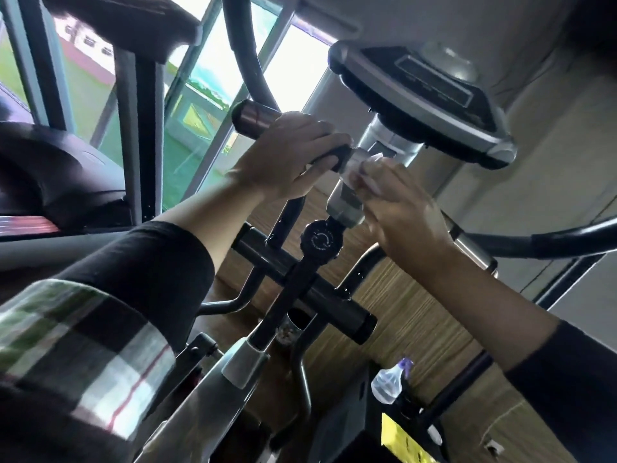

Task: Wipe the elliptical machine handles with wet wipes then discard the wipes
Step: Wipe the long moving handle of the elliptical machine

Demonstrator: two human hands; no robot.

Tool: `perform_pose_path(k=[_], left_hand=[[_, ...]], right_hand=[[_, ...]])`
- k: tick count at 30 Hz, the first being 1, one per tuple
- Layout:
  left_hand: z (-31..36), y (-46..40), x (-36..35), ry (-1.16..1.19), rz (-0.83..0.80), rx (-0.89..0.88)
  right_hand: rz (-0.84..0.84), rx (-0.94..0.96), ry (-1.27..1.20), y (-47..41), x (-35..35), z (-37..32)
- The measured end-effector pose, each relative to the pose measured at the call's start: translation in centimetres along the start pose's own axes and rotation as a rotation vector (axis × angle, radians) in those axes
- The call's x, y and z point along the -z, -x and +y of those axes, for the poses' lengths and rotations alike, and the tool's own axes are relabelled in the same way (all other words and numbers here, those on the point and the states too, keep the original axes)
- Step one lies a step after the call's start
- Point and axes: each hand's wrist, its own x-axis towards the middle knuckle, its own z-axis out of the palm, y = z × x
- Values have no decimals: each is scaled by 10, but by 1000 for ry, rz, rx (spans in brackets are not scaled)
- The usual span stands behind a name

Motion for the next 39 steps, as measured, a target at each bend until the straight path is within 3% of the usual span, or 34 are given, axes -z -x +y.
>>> perform_pose_path(k=[10,16,20,26,32,39], left_hand=[[-4,0,-7,7,29,0],[-4,1,-7,3,50,9],[-1,-2,-8,11,27,16],[4,-1,4,22,-42,52],[13,-4,11,52,-114,136],[27,-11,27,140,-219,286]], right_hand=[[40,68,-36,0,2,-2],[5,13,-101,18,-1,8],[32,51,1,-8,-2,-3],[121,-14,-68,4,5,1],[97,-125,-227,-20,4,-2],[59,-262,-353,15,30,12]])
